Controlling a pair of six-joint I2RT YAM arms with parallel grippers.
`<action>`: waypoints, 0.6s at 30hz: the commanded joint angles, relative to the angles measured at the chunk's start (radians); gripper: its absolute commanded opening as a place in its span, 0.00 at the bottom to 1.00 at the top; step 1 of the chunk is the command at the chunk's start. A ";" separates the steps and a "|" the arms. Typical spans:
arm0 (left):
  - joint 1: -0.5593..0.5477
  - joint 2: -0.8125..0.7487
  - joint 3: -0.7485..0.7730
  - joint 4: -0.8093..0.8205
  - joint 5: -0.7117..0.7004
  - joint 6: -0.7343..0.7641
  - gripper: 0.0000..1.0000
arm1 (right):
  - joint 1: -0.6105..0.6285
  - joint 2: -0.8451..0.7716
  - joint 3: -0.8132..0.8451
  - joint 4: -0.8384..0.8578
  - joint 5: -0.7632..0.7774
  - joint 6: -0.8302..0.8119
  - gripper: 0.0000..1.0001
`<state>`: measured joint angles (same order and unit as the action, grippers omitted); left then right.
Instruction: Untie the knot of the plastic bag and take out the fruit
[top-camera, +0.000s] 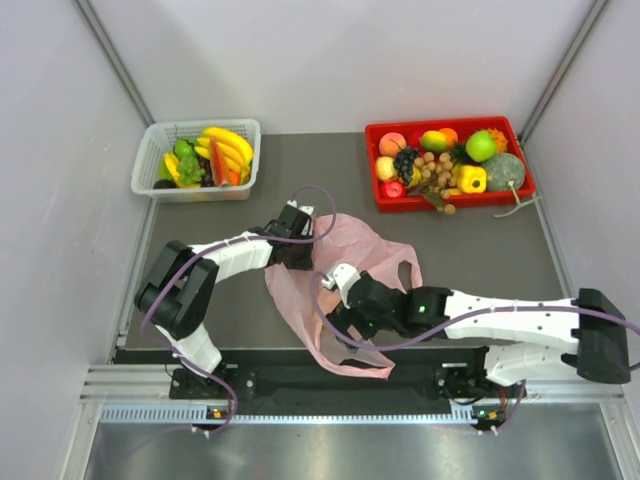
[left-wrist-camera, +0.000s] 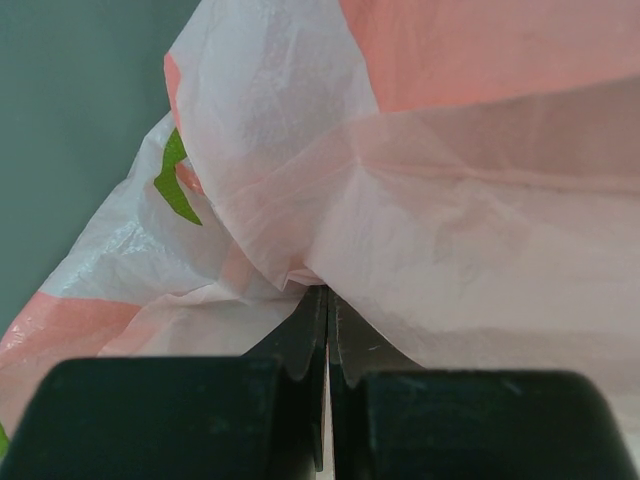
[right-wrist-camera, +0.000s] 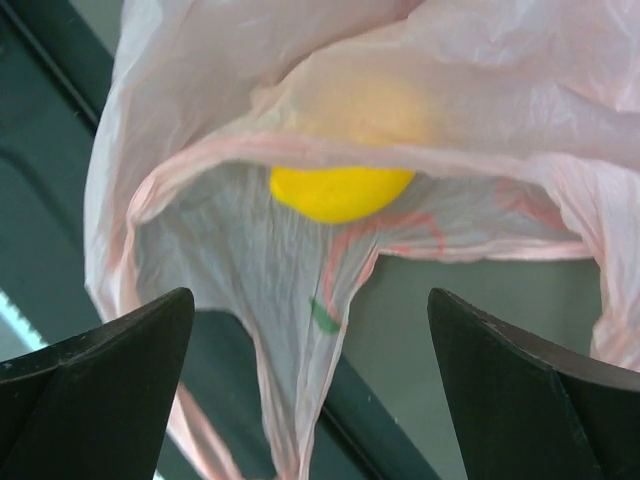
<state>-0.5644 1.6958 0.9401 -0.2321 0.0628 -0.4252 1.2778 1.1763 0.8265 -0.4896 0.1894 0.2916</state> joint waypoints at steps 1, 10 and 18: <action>0.004 -0.010 -0.007 0.024 0.002 -0.009 0.00 | 0.020 0.068 0.008 0.167 0.079 -0.009 1.00; 0.004 -0.031 -0.003 0.013 0.011 -0.007 0.00 | 0.009 0.250 0.010 0.336 0.120 -0.009 1.00; 0.006 -0.035 -0.011 0.016 0.017 -0.009 0.00 | -0.040 0.367 0.033 0.404 0.128 0.030 1.00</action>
<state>-0.5640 1.6955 0.9386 -0.2321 0.0673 -0.4252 1.2625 1.5127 0.8257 -0.1638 0.2882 0.2943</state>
